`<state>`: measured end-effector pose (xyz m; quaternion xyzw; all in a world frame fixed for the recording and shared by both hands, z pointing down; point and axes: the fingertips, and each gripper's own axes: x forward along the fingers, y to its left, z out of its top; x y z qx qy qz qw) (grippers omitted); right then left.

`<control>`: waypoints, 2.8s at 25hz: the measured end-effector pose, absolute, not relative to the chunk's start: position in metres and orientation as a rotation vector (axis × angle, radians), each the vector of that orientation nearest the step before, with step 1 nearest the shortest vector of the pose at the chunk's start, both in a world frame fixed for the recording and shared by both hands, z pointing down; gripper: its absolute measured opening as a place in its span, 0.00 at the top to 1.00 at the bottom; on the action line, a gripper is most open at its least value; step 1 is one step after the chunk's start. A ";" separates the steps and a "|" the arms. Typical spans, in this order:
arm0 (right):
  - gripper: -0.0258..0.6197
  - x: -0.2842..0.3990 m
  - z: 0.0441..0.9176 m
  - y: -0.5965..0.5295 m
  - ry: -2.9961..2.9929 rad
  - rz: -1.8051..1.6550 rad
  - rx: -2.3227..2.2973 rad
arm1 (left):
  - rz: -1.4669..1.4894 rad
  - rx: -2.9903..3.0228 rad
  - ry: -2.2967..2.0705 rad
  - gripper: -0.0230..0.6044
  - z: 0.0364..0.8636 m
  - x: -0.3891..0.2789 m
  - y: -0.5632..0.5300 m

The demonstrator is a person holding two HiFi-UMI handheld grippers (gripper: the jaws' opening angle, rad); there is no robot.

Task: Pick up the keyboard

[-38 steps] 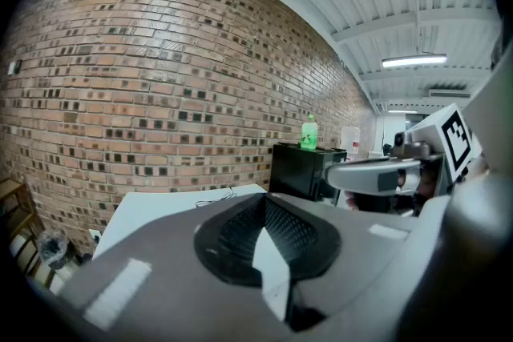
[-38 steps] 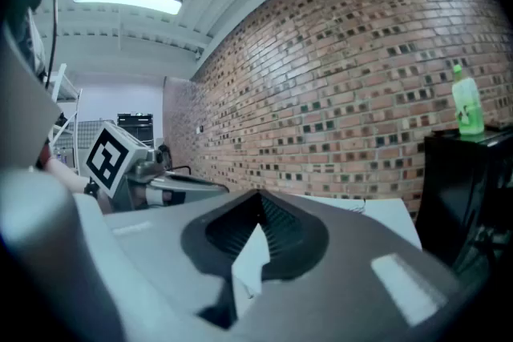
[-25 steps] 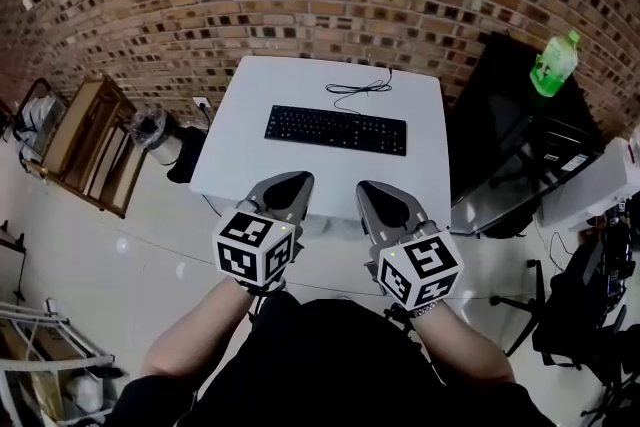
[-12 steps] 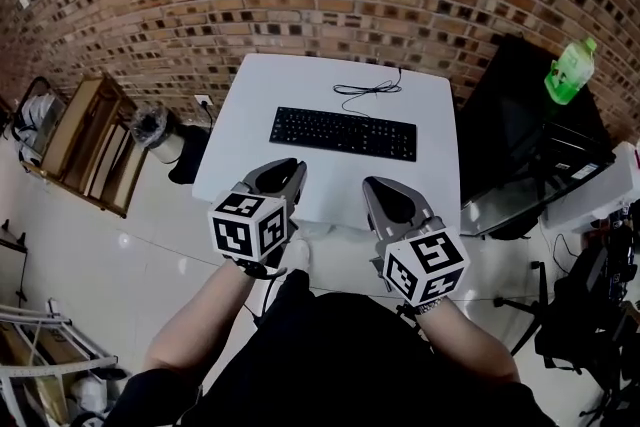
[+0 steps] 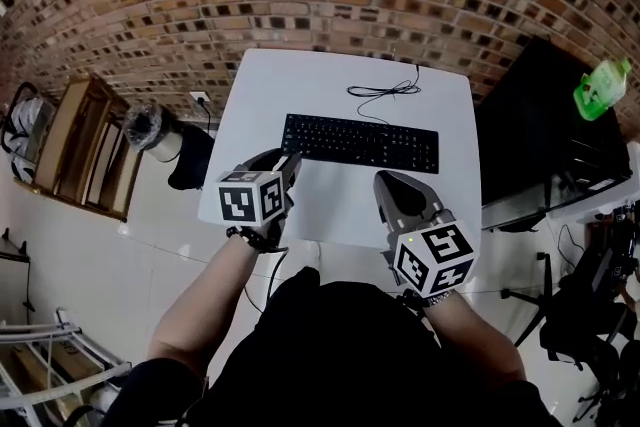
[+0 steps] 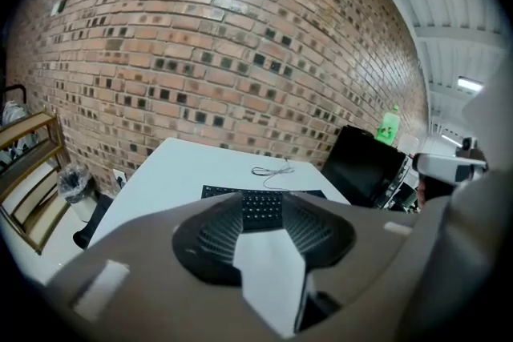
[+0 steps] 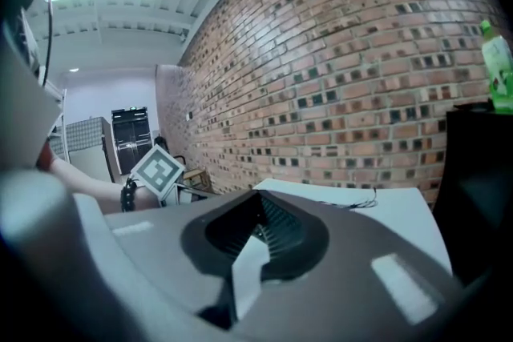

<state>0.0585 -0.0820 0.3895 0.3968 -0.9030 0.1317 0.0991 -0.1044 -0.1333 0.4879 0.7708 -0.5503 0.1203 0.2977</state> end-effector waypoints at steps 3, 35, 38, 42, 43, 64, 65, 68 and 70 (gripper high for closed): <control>0.96 0.050 0.398 -0.102 -2.637 0.428 1.201 | 0.346 1.980 -1.449 0.69 0.513 -0.128 -0.160; 0.96 0.035 0.447 -0.176 -2.428 0.617 1.388 | 0.422 1.735 -1.074 0.73 0.666 -0.154 -0.254; 0.96 0.034 0.447 -0.177 -2.429 0.623 1.391 | 0.434 1.739 -1.079 0.76 0.662 -0.155 -0.252; 0.96 0.036 0.450 -0.178 -2.430 0.648 1.394 | 0.417 1.759 -1.086 0.77 0.646 -0.155 -0.252; 0.96 0.035 0.451 -0.177 -2.431 0.658 1.392 | 0.411 1.763 -1.088 0.78 0.642 -0.155 -0.253; 0.96 0.046 0.493 -0.168 -2.405 1.057 1.391 | 0.345 1.817 -1.093 0.82 0.571 -0.145 -0.254; 0.96 0.048 0.496 -0.168 -2.400 1.079 1.397 | 0.345 1.816 -1.093 0.83 0.570 -0.145 -0.254; 0.95 0.052 0.506 -0.169 -2.385 1.180 1.414 | 0.348 1.818 -1.095 0.83 0.568 -0.145 -0.255; 0.89 0.056 0.515 -0.170 -2.370 1.279 1.424 | 0.351 1.820 -1.094 0.83 0.566 -0.145 -0.255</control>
